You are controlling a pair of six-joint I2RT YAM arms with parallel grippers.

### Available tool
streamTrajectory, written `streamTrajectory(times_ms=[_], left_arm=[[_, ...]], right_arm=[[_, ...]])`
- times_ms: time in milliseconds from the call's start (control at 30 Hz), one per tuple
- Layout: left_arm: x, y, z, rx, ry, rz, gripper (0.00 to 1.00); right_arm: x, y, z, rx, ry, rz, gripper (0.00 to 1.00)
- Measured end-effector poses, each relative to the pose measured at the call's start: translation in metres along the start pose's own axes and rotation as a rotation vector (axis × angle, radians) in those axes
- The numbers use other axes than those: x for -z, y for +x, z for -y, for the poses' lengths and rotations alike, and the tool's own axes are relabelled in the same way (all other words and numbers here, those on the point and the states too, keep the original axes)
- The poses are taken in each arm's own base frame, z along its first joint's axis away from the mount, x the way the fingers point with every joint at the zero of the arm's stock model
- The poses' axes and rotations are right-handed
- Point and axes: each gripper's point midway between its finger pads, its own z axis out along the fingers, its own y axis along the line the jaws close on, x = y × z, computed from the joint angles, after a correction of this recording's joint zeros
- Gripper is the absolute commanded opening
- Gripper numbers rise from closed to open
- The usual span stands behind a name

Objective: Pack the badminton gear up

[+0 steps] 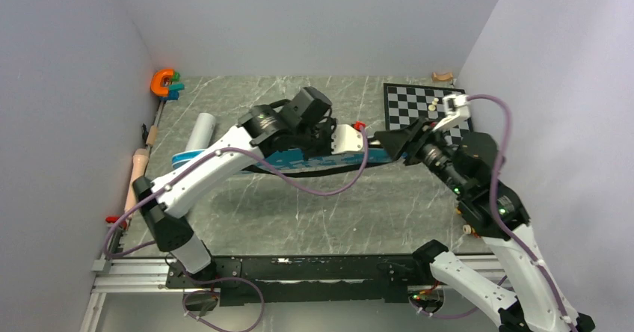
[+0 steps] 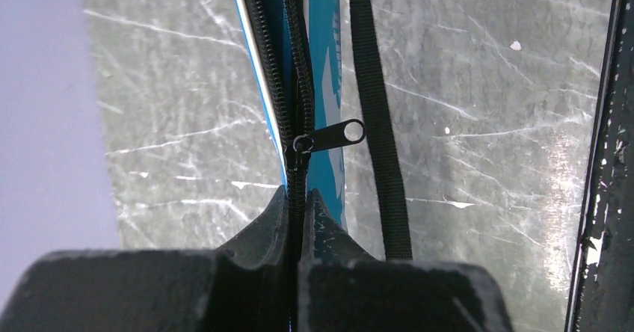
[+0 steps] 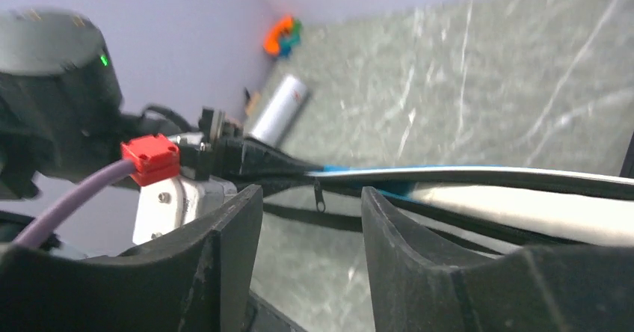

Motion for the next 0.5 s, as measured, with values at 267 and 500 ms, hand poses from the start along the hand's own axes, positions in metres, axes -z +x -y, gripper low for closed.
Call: streamTrajectory(times_ms=[267,500], left_arm=[[0.090,-0.003,-0.010,0.010,-0.207,0.066,0.00],[0.113,-0.002,-0.013,0.007,-0.264,0.086,0.00]], right_arm=[[0.041,-0.078,-0.013,0.085,0.075,0.233,0.23],[0.060,-0.107,0.012,0.133,0.269,0.318,0.00]])
